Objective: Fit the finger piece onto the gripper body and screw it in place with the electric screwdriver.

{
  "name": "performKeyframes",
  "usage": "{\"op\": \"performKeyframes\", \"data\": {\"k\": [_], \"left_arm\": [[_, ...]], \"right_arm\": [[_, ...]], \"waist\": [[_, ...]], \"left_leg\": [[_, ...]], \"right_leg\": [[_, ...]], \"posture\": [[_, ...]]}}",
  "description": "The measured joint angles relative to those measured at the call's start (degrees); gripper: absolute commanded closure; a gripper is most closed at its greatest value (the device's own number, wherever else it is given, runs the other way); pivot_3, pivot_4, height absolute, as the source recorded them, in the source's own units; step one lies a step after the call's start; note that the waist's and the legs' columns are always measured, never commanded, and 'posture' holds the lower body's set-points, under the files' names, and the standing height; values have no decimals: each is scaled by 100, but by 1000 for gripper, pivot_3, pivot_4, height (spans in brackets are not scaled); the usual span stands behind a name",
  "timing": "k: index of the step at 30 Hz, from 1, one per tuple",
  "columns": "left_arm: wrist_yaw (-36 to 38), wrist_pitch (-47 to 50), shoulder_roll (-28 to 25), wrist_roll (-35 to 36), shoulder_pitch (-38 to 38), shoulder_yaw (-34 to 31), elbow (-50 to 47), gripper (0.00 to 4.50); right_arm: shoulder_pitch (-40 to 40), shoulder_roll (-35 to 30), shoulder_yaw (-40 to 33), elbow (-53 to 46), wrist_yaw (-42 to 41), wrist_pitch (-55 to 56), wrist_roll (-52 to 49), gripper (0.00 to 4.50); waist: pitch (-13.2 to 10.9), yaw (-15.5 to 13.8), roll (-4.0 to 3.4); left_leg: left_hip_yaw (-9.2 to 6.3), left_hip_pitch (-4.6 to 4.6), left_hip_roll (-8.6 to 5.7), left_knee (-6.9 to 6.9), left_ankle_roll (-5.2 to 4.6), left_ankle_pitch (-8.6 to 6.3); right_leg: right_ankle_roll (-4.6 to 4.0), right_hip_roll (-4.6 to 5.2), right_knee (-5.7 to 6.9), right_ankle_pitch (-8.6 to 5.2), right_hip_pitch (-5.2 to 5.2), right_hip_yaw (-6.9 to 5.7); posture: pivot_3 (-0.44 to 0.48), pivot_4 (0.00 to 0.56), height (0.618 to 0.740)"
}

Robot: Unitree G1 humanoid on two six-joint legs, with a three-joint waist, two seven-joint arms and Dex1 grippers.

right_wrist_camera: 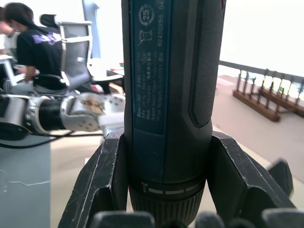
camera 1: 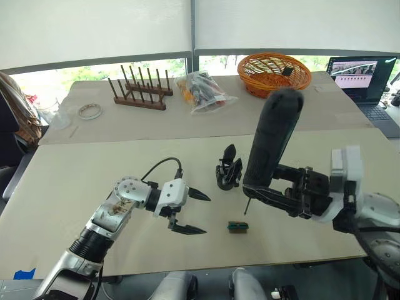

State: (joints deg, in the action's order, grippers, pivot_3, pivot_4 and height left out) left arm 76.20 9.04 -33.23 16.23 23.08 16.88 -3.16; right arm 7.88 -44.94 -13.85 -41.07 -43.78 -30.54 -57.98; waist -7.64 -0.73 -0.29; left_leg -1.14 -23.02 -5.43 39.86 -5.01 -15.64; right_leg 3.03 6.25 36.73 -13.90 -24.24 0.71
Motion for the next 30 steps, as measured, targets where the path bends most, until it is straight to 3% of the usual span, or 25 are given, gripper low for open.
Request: {"op": "performKeyframes", "data": {"k": [4,14,30], "left_arm": [[-222,151,70,91,175,-215,101,0],[-638,-17,500,-57,820,-343,1212,0],[-634,-798,1130,-591,1606,-301,2863,0]], "right_arm": [[1047,-38,216,332,98,-304,-317,2593],[3391,664,1237,1902,337,-1082,-169,2593],[3787,965,1508,2949,-647,-1040,1126,2593]], "waist": [[-10,1,17],[-20,11,33],[-22,31,36]], "left_leg": [[-1,-3,1,1,1,0],[0,-28,-2,5,1,1],[-3,-51,-8,16,-1,1]], "right_leg": [[0,11,-3,0,0,-1],[0,-2,4,1,-25,-16],[1,-1,39,2,-44,-20]], "posture": [[0,150,740],[0,150,740],[0,150,740]]}}
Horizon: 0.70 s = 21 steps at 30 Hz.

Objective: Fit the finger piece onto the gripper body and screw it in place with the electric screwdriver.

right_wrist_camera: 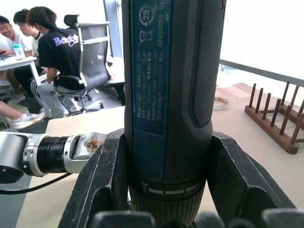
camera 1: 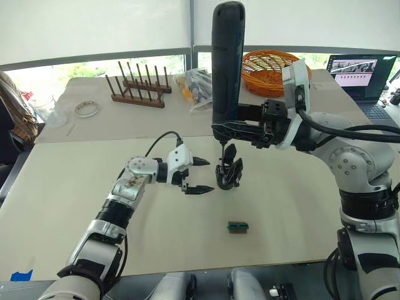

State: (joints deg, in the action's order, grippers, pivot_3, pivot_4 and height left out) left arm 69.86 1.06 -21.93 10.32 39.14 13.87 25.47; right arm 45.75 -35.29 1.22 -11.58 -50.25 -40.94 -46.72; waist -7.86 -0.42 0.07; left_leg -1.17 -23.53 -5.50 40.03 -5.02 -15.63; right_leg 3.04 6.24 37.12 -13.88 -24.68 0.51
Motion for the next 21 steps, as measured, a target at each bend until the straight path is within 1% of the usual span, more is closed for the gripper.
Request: {"op": "performKeyframes", "data": {"k": [5,21], "left_arm": [[96,-138,60,-116,88,2,144,0],[114,-271,237,-238,166,5,332,0]], "right_arm": [[0,45,1,110,-108,92,287,2593],[-36,47,1,148,-437,155,614,2593]], "waist": [[0,0,0],[0,7,0]], "left_leg": [[3,-28,-1,13,0,0],[4,-29,-1,16,1,1]], "right_leg": [[0,1,6,0,-32,0],[0,1,6,0,-35,-1]], "posture": [[0,150,740],[0,150,740]]}}
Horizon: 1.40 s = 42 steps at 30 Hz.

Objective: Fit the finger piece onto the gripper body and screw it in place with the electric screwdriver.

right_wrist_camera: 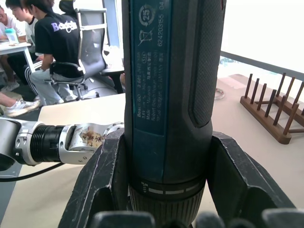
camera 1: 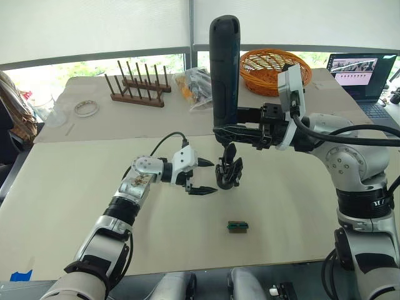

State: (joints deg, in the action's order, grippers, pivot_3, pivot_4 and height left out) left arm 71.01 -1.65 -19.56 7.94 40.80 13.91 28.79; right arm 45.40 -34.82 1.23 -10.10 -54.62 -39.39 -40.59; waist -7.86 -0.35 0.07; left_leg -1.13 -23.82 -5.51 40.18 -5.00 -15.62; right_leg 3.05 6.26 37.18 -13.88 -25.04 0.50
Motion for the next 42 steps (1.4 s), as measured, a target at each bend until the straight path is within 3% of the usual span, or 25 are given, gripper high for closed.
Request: {"op": "performKeyframes", "data": {"k": [42], "left_arm": [[48,-141,59,-96,86,0,38,0]], "right_arm": [[-73,134,-15,-18,-119,-37,115,2593]], "waist": [[0,18,0]], "left_leg": [[1,0,0,3,0,0]], "right_leg": [[0,0,3,0,-1,-1]], "posture": [[0,150,740]]}}
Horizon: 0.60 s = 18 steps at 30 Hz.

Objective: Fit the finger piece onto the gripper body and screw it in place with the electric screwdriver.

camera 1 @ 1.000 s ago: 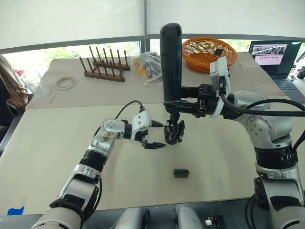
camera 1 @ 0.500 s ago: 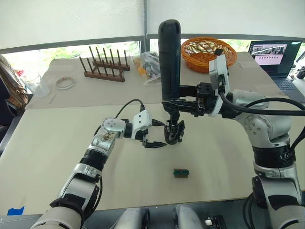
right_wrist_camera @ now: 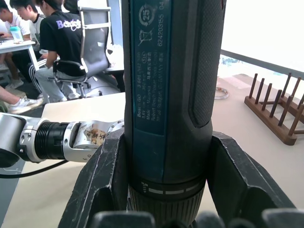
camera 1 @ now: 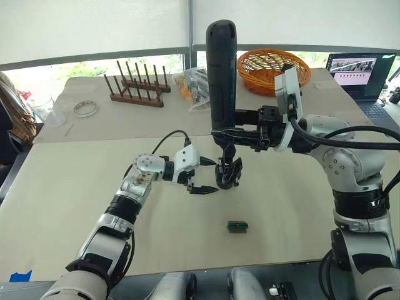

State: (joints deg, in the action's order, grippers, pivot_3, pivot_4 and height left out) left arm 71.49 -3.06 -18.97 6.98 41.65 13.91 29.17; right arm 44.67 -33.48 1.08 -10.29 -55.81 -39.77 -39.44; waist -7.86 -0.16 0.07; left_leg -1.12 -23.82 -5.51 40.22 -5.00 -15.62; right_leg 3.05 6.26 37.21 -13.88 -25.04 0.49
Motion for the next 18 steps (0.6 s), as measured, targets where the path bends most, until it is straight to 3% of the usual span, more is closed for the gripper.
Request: {"op": "performKeyframes", "data": {"k": [18], "left_arm": [[4,-36,11,-1,0,0,0,0]], "right_arm": [[-87,-2,0,16,-37,23,52,2593]], "waist": [[0,11,0]], "left_leg": [[0,0,0,0,0,0]], "right_leg": [[0,0,0,0,-1,0]], "posture": [[0,150,740]]}}
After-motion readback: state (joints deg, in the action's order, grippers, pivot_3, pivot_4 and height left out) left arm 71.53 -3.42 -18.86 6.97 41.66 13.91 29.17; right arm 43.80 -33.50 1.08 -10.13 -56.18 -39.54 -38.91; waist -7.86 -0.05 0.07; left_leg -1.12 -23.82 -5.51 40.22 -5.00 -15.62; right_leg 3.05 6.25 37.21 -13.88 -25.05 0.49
